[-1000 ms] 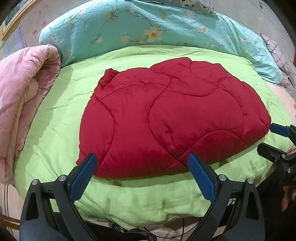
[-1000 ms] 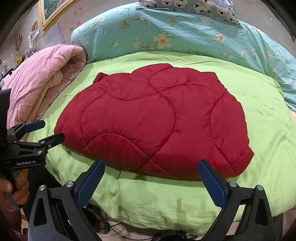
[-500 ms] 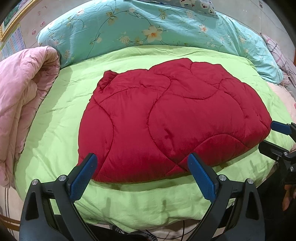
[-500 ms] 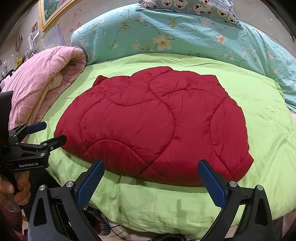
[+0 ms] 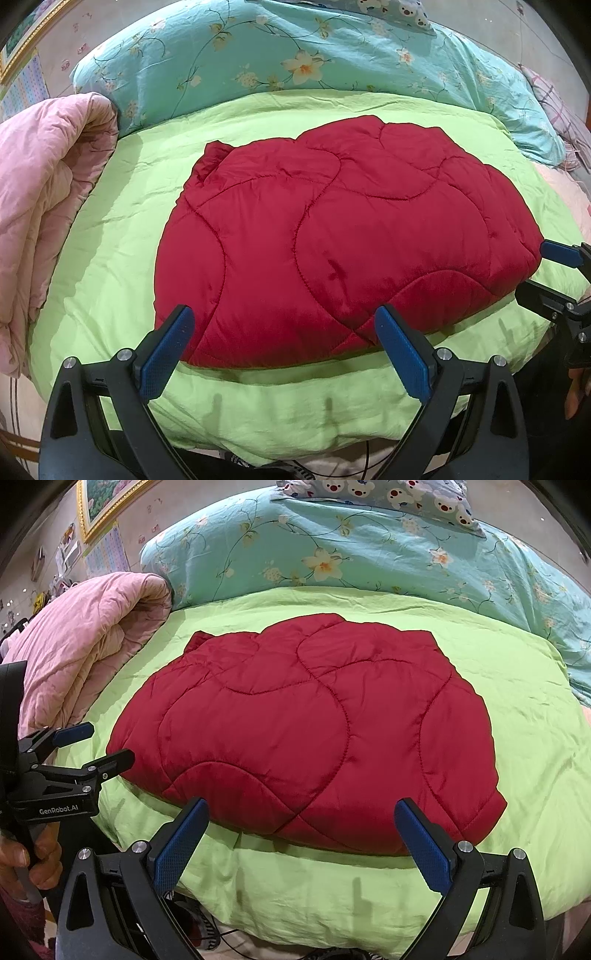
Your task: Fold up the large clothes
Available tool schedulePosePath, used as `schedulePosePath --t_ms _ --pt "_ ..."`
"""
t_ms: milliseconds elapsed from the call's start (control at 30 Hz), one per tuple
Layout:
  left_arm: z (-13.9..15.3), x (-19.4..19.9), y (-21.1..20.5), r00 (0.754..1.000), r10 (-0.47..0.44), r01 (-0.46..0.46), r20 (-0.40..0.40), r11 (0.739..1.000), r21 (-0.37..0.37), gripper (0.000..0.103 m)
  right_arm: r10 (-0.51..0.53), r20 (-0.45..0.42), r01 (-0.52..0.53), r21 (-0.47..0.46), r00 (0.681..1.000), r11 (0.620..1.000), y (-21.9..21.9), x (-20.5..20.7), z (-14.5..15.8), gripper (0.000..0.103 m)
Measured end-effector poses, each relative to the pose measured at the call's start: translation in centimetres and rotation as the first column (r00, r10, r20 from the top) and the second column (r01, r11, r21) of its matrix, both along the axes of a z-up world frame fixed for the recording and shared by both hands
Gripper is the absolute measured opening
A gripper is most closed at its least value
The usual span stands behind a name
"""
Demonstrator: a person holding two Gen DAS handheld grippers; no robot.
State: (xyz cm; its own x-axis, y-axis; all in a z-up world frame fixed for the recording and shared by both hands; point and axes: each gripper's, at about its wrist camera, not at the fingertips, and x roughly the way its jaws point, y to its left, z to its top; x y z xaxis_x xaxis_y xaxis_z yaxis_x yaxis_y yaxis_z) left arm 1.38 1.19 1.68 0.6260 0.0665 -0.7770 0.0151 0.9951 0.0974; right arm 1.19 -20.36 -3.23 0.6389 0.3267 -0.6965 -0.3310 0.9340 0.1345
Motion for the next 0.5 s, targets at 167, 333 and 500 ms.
schedulePosePath --t_ms 167,333,500 --pt "-0.05 0.09 -0.05 1.000 0.000 0.000 0.002 1.000 0.003 0.099 -0.001 0.000 0.001 0.001 1.000 1.000 0.06 -0.02 -0.02 0.101" --pt "-0.02 0.17 -0.24 1.000 -0.002 0.002 0.010 1.000 0.015 0.099 -0.004 0.001 0.004 0.001 1.000 1.000 0.09 0.01 -0.04 0.101" --pt "0.05 0.43 -0.30 1.000 -0.007 0.007 0.009 1.000 0.007 0.099 -0.007 -0.001 0.007 0.004 1.000 1.000 0.14 0.27 -0.14 0.101"
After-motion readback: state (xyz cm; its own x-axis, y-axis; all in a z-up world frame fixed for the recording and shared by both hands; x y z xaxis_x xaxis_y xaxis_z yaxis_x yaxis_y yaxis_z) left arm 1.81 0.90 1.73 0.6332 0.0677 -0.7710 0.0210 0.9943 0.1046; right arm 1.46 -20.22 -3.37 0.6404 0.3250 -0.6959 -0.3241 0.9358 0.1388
